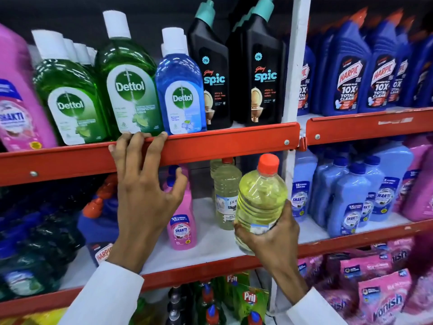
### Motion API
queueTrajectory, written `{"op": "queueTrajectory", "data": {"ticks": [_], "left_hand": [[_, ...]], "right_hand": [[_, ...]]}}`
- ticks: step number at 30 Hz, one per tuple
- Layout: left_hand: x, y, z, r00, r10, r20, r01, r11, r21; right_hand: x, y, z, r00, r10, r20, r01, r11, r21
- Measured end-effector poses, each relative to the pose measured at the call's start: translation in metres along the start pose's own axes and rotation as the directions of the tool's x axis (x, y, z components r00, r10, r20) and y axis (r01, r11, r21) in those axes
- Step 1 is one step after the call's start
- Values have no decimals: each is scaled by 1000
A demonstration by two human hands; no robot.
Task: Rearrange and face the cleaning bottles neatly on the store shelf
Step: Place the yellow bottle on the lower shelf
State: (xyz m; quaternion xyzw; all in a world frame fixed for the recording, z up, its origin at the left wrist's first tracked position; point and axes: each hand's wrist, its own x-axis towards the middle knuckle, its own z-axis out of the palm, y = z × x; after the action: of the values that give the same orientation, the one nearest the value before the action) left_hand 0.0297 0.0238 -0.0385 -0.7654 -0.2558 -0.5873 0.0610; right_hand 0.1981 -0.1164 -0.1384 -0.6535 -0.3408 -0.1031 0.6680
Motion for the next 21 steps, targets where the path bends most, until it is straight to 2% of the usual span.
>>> {"op": "queueTrajectory", "data": {"ticks": [9, 21], "left_hand": [[1, -3, -1, 1000, 10, 24, -10, 1000, -4], [1, -2, 1, 1000, -2, 13, 2, 1000, 12]], "right_hand": [[11, 32, 50, 995, 90, 34, -88, 994, -62], [16, 57, 65, 987, 148, 53, -141, 982, -127]]}}
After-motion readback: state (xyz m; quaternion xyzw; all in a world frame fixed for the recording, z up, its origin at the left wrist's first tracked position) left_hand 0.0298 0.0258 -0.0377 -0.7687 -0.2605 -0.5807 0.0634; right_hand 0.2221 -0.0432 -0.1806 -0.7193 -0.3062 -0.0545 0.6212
